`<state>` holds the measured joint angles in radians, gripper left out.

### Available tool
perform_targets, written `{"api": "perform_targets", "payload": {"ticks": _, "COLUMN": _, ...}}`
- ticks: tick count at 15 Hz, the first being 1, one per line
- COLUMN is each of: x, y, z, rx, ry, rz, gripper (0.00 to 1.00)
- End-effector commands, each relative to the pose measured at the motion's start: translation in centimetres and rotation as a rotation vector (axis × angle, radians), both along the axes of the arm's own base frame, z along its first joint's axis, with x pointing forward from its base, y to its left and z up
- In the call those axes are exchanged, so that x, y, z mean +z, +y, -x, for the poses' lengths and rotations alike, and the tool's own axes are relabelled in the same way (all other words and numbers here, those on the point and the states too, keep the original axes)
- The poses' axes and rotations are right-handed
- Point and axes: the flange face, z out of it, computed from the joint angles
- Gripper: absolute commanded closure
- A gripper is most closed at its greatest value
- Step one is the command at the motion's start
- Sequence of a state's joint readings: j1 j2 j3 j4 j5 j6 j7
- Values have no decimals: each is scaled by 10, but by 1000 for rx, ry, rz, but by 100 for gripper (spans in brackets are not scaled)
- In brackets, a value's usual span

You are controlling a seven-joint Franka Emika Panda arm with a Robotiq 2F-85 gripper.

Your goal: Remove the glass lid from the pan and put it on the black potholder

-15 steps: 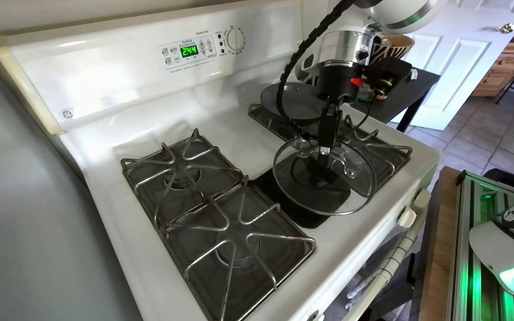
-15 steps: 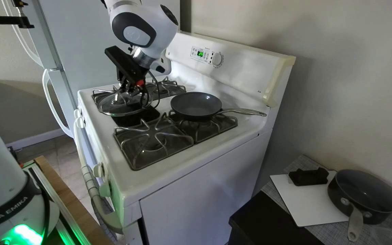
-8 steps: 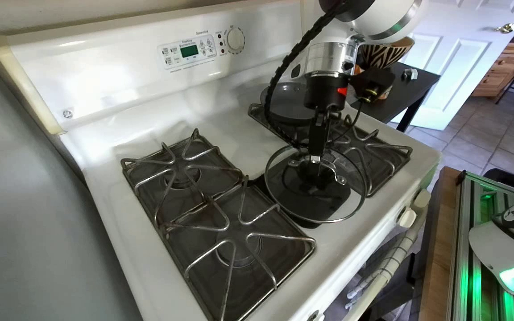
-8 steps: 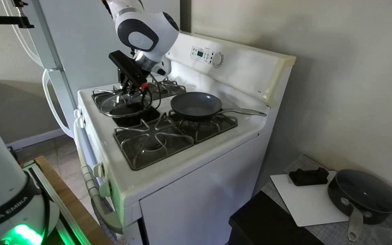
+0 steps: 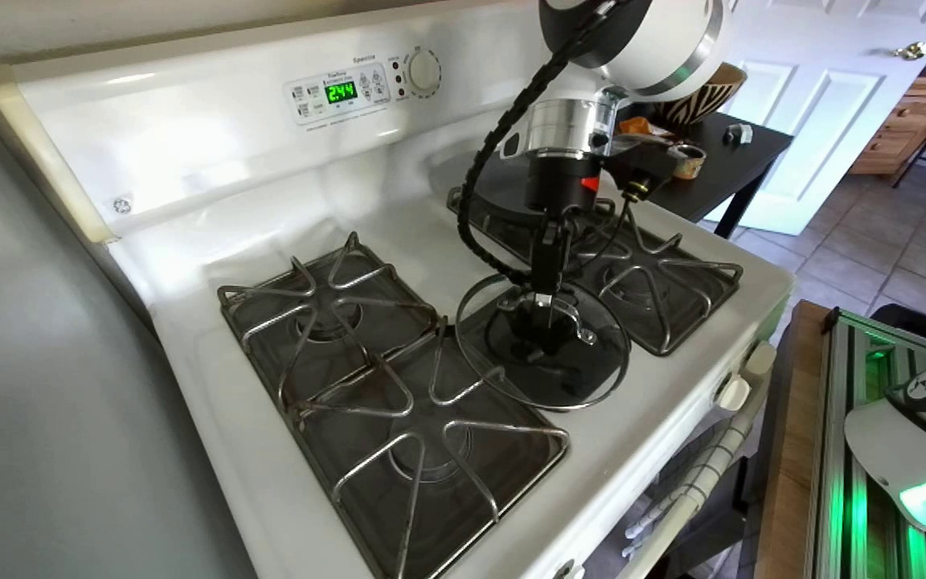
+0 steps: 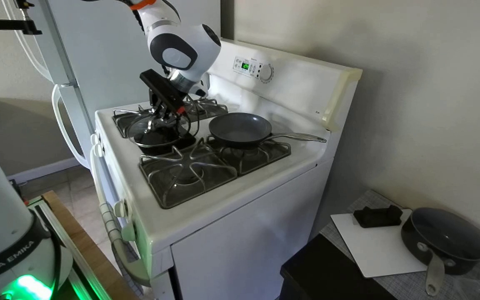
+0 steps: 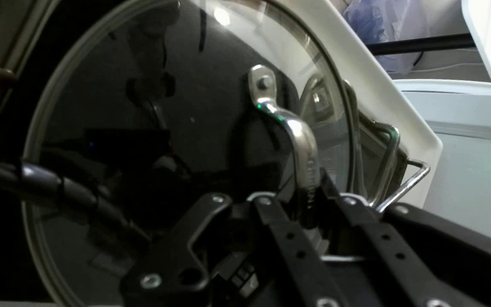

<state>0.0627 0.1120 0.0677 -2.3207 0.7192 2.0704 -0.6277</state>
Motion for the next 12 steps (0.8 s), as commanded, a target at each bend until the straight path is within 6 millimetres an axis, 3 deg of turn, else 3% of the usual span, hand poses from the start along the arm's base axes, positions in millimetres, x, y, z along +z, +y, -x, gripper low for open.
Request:
{"api": "perform_targets", "payload": {"ticks": 1, "x": -5, "y": 5, "z": -12, "rx": -9, "ry": -16, "rz": -12, "gripper": 100}}
{"api": "perform_targets", "payload": {"ticks": 4, "x": -9, "y": 5, "z": -15, "rx": -7, "ry": -13, "rz": -5, "gripper": 100}}
{"api": "perform_targets", "payload": {"ticks": 12, "x": 2, "y": 0, "z": -8, "rx": 27, "ry": -21, "rz": 35, "gripper": 100}}
